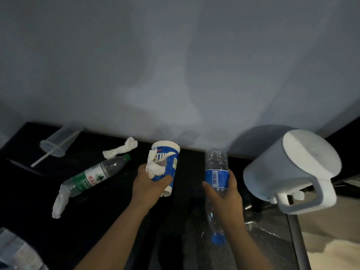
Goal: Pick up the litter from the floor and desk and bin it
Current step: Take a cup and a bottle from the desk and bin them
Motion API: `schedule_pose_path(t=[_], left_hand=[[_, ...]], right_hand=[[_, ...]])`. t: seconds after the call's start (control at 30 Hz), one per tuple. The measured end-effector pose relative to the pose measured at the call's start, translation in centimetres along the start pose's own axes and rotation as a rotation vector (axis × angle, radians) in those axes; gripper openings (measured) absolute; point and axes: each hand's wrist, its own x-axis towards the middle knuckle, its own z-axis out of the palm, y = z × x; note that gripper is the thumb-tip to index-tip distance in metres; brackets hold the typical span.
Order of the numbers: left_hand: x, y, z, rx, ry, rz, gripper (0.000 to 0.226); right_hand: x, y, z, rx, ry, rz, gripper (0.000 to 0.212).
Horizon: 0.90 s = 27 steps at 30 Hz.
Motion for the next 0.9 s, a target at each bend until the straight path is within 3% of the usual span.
schedule_pose_path(t=[0.27,0.47,0.67,0.9], left_hand=[[-2.6,7.1,-1.6,-0.123,-0.221,0.211,0.05],[-6.2,11.6,-1.6,-0.329,-0.555,0.206,0.051],[-14.1,14.6,0.6,-0.405,-0.848,0.271,0.067],[-27.3,16.5,4.3,-0.339,-1.181,0.363,0.054]], right_hand=[[-4.1,-8.1,-3.3,0.112,0.199,-0.188,0.064],[-11.2,-12.2,-7.1,0.167,0.507,-0.273,0.057],[-20.6,-15.3,-13.1,0.114,0.768,-0.362,0.04],[-32.5,-16.5,-19.7,0.058,1.038,-0.408,0.042]])
